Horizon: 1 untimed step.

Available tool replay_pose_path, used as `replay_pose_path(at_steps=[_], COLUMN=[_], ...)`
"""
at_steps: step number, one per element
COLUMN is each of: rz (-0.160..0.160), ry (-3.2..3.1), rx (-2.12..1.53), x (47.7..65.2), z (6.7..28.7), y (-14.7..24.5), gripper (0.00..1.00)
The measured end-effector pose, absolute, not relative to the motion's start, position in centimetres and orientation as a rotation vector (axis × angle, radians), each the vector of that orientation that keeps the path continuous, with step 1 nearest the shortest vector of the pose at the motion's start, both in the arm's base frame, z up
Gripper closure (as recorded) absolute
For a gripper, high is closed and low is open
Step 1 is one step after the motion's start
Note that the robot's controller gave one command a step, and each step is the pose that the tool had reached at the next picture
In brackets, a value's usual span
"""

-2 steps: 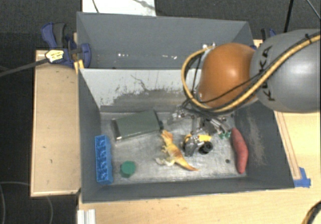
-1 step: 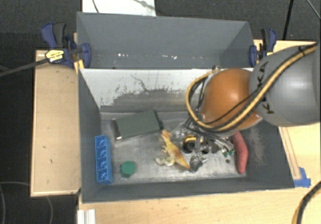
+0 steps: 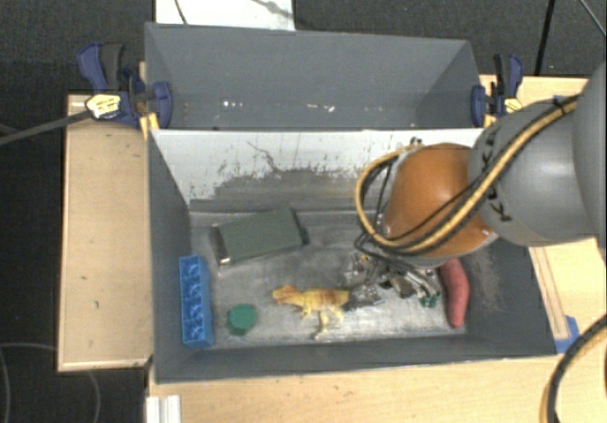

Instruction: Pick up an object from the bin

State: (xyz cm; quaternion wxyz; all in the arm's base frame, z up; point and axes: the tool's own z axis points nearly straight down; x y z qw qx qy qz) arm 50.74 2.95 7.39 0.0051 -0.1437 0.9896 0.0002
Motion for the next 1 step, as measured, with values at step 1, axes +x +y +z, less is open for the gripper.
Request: replay_pose_path(at_steps=[1], rz=[0.001], ry=[3.099], rx=[-0.45], x=[50.74], z=[7.39], y=[2.95], gripper=[1.0])
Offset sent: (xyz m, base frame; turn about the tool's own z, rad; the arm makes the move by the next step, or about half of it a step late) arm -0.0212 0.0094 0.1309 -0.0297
